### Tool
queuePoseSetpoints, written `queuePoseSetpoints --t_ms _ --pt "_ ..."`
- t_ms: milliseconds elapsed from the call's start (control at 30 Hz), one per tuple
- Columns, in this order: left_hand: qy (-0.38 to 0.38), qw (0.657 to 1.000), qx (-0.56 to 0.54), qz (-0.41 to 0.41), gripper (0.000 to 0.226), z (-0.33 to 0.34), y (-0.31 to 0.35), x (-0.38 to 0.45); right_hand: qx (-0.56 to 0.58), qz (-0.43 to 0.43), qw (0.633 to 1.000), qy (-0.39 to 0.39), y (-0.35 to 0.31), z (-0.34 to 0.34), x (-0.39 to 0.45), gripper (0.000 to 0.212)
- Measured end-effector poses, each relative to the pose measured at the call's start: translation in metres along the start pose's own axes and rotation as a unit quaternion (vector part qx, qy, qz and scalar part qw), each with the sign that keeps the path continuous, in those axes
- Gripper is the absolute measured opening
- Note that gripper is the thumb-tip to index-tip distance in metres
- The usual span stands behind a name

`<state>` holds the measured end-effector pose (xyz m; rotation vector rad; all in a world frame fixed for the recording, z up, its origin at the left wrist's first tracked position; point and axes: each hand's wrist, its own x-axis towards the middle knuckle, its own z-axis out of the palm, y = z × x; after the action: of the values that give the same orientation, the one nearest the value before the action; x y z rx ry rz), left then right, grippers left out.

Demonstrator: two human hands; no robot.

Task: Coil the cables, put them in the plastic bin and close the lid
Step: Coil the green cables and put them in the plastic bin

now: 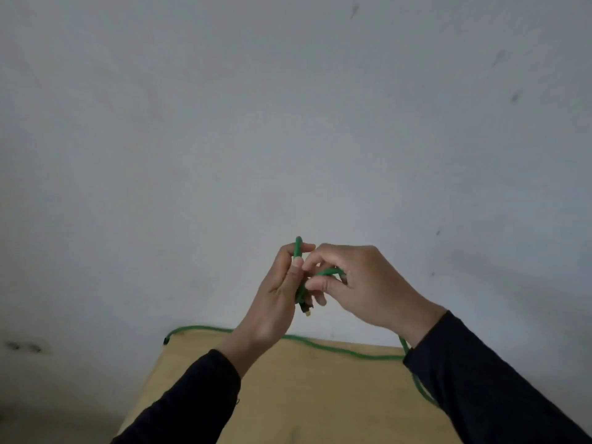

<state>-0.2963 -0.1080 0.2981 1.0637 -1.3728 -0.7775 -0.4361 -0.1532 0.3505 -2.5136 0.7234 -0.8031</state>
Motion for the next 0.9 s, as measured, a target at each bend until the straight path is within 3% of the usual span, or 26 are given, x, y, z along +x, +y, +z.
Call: queuePoseSetpoints --t_ms 100,233,367,467,567,667,767,833,900 --pt "-0.015 1.0 0.016 -0.006 0.027 -0.004 0.009 -0.003 0.097 0.072 0.993 -0.013 0.0 -0.031 0.009 0.021" --pt "0.021 0.999 0.026 -0.003 0.026 -0.021 0.019 0.005 0.131 0.069 0.985 -0.09 0.0 -0.051 0.008 0.012" --pt "-0.077 0.997 -0.025 0.01 0.033 -0.011 0.026 -0.005 0.113 0.021 0.992 0.042 -0.006 -0.043 0.016 0.007" --pt "-0.097 0.983 -0.155 -0.004 0.04 -0.001 0.029 -0.011 0.151 0.015 0.983 0.104 -0.008 -0.04 0.027 0.01" --pt "-0.101 0.944 -0.313 -0.031 0.04 -0.001 0.038 -0.007 0.205 0.02 0.97 0.13 -0.004 -0.027 0.031 0.017" --pt "-0.063 0.904 -0.422 -0.032 0.041 -0.006 0.056 0.005 0.266 0.093 0.948 0.149 0.004 0.002 0.029 0.021" --pt "-0.009 0.881 -0.473 0.027 0.039 -0.022 0.07 0.025 0.195 0.127 0.967 0.105 0.011 0.033 0.016 0.025" --pt "0.043 0.895 -0.441 0.054 0.036 -0.038 0.073 0.039 0.132 0.117 0.982 0.063 0.008 0.045 0.004 0.024" --pt "0.099 0.932 -0.344 0.048 0.035 -0.051 0.066 0.048 0.085 0.084 0.992 0.03 -0.002 0.049 -0.005 0.023"
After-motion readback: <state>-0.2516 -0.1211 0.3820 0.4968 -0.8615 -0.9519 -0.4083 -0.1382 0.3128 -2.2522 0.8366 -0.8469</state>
